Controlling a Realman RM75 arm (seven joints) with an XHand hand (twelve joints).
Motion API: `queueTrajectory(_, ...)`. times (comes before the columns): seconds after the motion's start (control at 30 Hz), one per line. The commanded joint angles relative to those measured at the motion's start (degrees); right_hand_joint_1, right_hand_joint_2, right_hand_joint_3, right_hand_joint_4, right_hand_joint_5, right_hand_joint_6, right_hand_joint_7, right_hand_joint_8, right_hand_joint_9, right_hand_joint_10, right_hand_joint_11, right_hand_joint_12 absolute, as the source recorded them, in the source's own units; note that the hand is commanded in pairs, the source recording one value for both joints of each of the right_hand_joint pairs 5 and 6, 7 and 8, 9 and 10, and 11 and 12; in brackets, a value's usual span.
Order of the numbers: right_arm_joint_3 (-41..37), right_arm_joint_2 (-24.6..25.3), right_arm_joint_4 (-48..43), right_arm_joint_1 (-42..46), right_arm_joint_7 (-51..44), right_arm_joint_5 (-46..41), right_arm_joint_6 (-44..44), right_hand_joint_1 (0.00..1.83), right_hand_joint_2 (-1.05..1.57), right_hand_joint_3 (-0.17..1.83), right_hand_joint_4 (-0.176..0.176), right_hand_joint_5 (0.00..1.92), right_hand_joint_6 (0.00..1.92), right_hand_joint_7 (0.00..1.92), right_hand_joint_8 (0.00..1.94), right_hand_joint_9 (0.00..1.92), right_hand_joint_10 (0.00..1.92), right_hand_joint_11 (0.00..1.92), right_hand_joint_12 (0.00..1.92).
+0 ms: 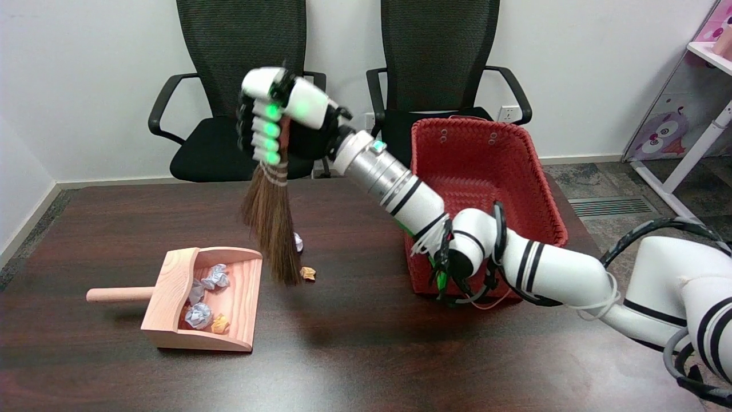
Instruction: Sweep the paper ball into the dustpan.
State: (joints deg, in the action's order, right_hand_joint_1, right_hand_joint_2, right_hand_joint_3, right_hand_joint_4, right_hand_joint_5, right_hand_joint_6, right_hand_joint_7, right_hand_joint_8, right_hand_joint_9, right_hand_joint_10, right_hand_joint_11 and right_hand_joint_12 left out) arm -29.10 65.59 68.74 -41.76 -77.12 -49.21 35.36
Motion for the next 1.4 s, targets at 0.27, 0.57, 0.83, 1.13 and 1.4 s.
queueTrajectory(0.27,-2.78,3.57,-8.32,-14.22,-6.82,20.64,-13.19,0.80,1.23,1.55,0.011,1.92,1.92,1.92,1.92,1.92,1.92,1.92,1.92)
queueTrajectory(0.57,9.47,12.05,-27.84,-24.28,-6.47,31.17,-11.35,0.83,1.20,1.49,0.010,1.92,1.92,1.92,1.92,1.92,1.92,1.92,1.92)
queueTrajectory(0.83,13.98,18.75,-39.20,-24.98,-6.73,39.76,-8.25,0.84,1.14,1.57,0.007,1.92,1.92,1.92,1.92,1.92,1.92,1.92,1.92)
queueTrajectory(1.13,13.84,22.41,-43.97,-20.81,-6.29,43.71,-7.94,0.85,1.10,1.62,0.006,1.92,1.92,1.92,1.92,1.92,1.92,1.92,1.92)
queueTrajectory(1.4,12.49,25.83,-49.08,-15.68,-1.52,40.34,-7.15,0.85,1.06,1.66,0.004,1.92,1.92,1.92,1.92,1.92,1.92,1.92,1.92)
